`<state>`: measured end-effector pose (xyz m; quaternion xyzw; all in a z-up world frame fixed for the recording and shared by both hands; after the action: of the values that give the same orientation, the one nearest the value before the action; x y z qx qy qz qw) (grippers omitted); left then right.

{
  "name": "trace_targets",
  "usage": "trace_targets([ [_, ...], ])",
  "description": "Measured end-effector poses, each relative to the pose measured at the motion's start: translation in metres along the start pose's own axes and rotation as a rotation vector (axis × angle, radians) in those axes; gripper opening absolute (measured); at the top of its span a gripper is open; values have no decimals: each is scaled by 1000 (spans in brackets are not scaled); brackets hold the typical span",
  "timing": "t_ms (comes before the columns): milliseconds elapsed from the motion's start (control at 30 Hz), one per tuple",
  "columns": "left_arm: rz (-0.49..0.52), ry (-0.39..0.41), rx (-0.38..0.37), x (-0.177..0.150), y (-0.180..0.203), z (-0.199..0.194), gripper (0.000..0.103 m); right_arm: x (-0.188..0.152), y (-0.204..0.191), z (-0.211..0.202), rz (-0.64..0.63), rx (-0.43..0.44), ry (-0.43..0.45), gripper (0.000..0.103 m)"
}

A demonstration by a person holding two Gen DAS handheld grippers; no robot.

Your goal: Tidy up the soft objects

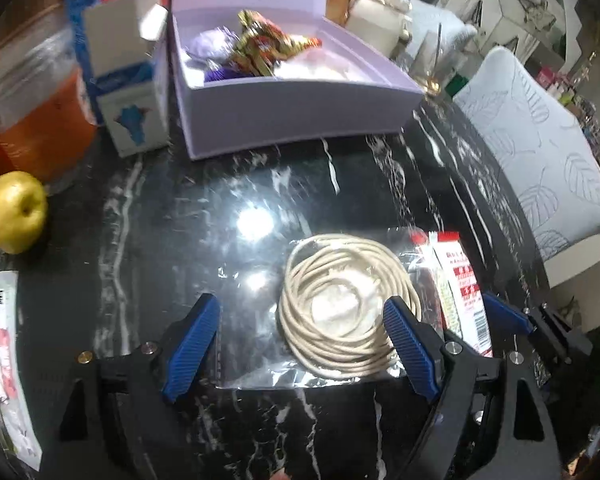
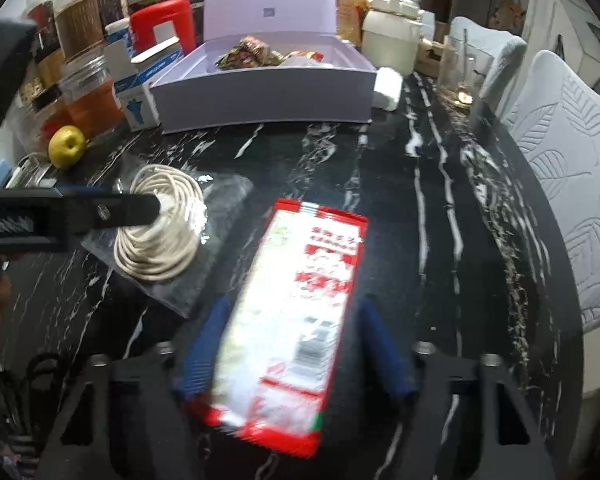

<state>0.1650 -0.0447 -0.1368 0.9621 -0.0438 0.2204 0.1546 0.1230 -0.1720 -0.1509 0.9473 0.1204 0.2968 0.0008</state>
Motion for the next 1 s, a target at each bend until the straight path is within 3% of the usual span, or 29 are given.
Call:
trace_targets([
  [100, 33, -15, -2, -1, 11, 6, 98, -1, 2, -1, -11, 9, 14, 55],
  [233, 85, -8, 34, -1, 21, 13, 102, -1, 1, -1, -22, 15, 22, 52],
  [400, 149, 7, 117, -1, 32, 23, 102, -2, 1, -2, -31, 22, 30, 51],
  [600, 165, 20, 132, 3, 35, 26, 103, -2, 1, -2, -33, 26, 35, 50],
  [767, 189, 75, 122, 2, 34, 26, 103, -2, 1, -2, -32, 35, 34, 48],
  [800, 189, 88, 121, 2, 34, 25, 101, -2, 2, -2, -28, 38, 33, 48],
  [933, 172, 123, 95, 2, 32, 13, 60, -1, 6, -3, 10, 58, 40, 45],
  [1000, 160, 124, 58, 3, 30, 11, 50, -1, 7, -4, 22, 63, 45, 44],
])
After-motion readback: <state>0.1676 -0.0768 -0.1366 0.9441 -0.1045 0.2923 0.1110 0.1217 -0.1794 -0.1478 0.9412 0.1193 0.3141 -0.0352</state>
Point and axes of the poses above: each gripper's, at about its wrist camera, not at the fingertips, and z roughly the way its jaws point, y to its right, x to its top, the point moved 5 cm from there along z, roughly the way its jaws point, and after that the axes turned 5 degrees about -z, right-handed, at the moved point
